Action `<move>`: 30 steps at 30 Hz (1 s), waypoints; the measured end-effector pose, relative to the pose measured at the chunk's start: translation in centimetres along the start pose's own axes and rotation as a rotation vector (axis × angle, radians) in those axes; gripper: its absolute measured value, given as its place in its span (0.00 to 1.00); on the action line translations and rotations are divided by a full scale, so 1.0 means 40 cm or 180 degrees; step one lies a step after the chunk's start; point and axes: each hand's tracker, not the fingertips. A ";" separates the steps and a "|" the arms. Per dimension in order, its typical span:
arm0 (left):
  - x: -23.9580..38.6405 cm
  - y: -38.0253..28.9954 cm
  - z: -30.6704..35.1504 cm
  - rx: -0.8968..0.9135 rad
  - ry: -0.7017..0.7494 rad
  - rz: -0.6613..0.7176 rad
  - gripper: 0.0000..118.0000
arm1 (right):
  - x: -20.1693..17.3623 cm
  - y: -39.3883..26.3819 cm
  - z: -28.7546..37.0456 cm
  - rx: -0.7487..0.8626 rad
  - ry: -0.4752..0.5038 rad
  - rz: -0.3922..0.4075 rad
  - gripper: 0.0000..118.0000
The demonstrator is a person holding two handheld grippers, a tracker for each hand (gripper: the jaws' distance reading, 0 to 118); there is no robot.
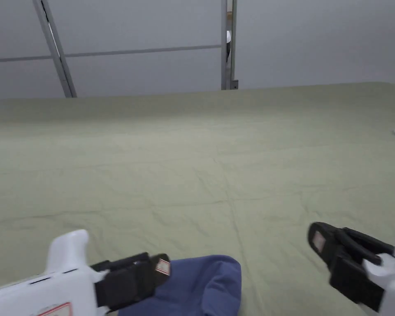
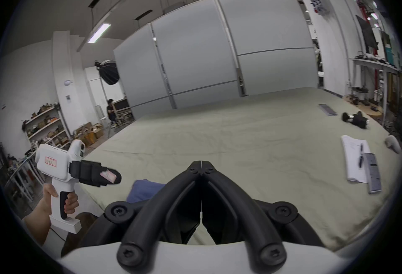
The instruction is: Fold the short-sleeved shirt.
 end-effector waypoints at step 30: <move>-0.344 -0.164 -0.234 -0.1063 -0.1110 0.2239 1.00 | 0.018 -0.282 -0.421 -0.2099 0.0254 -0.0301 0.01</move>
